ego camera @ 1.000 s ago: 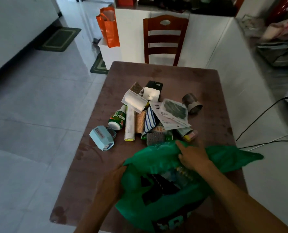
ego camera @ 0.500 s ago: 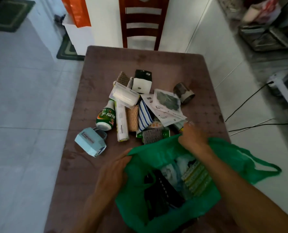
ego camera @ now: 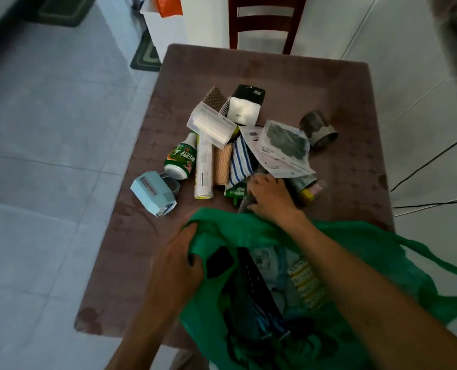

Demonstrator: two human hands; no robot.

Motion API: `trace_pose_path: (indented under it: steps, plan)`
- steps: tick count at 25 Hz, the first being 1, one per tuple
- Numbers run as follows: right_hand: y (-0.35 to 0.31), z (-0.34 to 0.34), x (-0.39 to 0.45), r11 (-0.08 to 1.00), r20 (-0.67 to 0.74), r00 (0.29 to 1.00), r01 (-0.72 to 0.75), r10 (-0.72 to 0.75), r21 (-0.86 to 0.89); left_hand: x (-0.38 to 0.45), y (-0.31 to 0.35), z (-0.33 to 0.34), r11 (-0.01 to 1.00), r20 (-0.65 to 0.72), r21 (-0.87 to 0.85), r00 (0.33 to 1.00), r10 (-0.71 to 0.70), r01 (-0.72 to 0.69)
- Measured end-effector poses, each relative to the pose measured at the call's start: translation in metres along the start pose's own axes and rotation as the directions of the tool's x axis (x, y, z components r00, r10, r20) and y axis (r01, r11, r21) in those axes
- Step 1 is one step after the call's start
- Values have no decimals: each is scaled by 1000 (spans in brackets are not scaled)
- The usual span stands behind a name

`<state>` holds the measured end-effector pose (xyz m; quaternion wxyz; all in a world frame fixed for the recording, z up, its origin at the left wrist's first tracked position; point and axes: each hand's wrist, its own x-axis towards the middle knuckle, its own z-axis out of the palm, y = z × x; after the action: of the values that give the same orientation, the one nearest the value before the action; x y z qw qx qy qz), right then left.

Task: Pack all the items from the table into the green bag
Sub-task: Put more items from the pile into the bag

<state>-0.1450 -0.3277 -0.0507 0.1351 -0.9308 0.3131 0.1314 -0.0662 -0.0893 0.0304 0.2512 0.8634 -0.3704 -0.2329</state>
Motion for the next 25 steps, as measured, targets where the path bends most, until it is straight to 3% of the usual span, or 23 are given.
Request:
trace_pose_path:
  steps: [1, 3, 5, 6, 7, 8, 10, 12, 15, 17, 18, 19, 20, 22, 23, 25]
  plan:
    - [-1, -17, -9, 982, -127, 992, 3, 22, 190, 1, 3, -9, 999, -27, 1, 999, 35, -35]
    - [1, -65, -51, 804, -355, 910, 41, 216, 594, 1, 11, -21, 995, -37, 6, 994, 99, -99]
    - [5, -112, -114, 513, -364, 846, 129, 389, 848, 1, 14, -24, 989, -21, -6, 989, 148, -148]
    - [3, -128, -146, 380, -305, 874, 154, 379, 912, 0, 13, -26, 989, -34, -24, 989, 147, -148]
    - [-2, -132, -170, 326, -222, 922, 114, 317, 939, -3, 11, -30, 989, -45, -42, 989, 139, -141]
    - [-9, -125, -184, 361, -124, 963, 30, 240, 932, -5, 8, -32, 987, -47, -56, 988, 145, -148]
    - [-31, -97, -178, 550, 26, 994, -82, 109, 831, -11, 4, -33, 985, 8, -100, 990, 144, -143]
    - [-65, -65, -163, 737, 67, 993, -120, 101, 665, -18, -1, -27, 992, 119, -113, 990, 75, -61]
    - [-80, -34, -159, 824, -184, 974, -3, 130, 567, -25, -8, -21, 987, 173, -154, 983, 64, -37]
    - [-74, -27, -166, 880, -278, 960, 112, 23, 461, -26, -13, -23, 975, 29, -70, 977, 213, -211]
    - [-68, -23, -166, 898, -335, 942, 132, 18, 419, -25, -7, -24, 943, -72, 18, 941, 332, -331]
    - [-60, -26, -162, 880, -391, 913, 88, 116, 467, -21, 5, -22, 897, -132, 91, 887, 442, -433]
    - [-53, -33, -155, 781, -411, 860, 24, 303, 625, -16, 21, -19, 852, -118, 145, 846, 520, -503]
    - [-36, -46, -137, 532, -352, 696, -52, 626, 845, -1, 53, -3, 766, 68, 293, 811, 581, -573]
    - [-22, -49, -127, 483, -328, 631, -85, 703, 872, 7, 68, 8, 710, 222, 396, 811, 541, -582]
    - [12, -53, -107, 413, -203, 632, -204, 748, 888, 25, 78, 33, 636, 386, 531, 828, 407, -561]
